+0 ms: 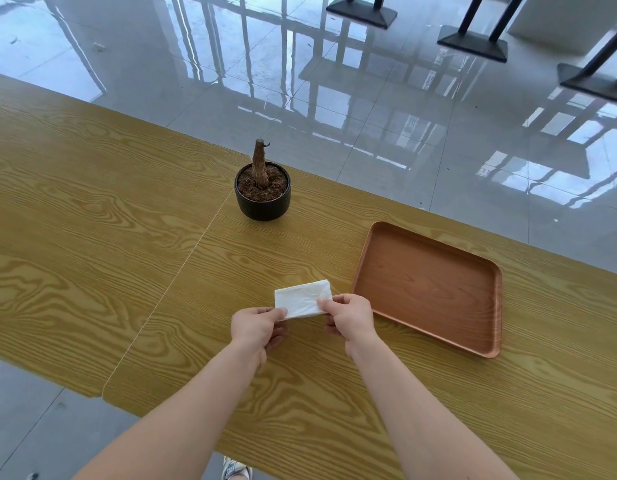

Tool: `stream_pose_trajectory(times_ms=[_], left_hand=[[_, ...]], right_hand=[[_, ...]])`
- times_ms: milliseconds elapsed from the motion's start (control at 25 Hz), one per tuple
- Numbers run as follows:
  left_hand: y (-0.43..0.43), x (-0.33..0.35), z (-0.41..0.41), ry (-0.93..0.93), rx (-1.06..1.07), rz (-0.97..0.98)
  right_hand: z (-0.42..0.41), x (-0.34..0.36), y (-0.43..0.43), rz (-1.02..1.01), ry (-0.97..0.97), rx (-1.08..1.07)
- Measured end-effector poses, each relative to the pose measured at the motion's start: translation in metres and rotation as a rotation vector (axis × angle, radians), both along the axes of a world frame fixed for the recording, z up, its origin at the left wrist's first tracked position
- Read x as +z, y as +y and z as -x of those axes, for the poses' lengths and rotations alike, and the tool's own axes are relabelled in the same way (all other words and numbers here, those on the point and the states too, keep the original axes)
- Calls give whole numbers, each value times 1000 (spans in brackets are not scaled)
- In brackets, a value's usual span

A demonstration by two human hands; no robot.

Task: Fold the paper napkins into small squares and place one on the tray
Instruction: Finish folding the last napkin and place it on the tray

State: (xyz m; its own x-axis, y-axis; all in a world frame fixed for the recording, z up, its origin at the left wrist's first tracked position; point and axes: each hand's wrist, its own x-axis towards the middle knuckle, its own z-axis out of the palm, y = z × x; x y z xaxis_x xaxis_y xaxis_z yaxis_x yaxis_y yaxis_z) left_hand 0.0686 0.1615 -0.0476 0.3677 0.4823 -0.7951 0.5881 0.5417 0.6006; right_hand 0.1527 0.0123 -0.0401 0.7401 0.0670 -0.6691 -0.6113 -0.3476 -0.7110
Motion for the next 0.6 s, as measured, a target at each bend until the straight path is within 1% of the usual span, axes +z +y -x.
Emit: stream_pose_trajectory(times_ms=[160, 320, 600], left_hand=[[-2, -1, 2, -27, -39, -143], [-2, 5, 2, -33, -73, -176], [-4, 30, 3, -69, -188, -223]], right_hand=[[7, 0, -3, 107, -92, 74], [13, 11, -7, 240, -198, 211], [26, 33, -15, 273, -253, 198]])
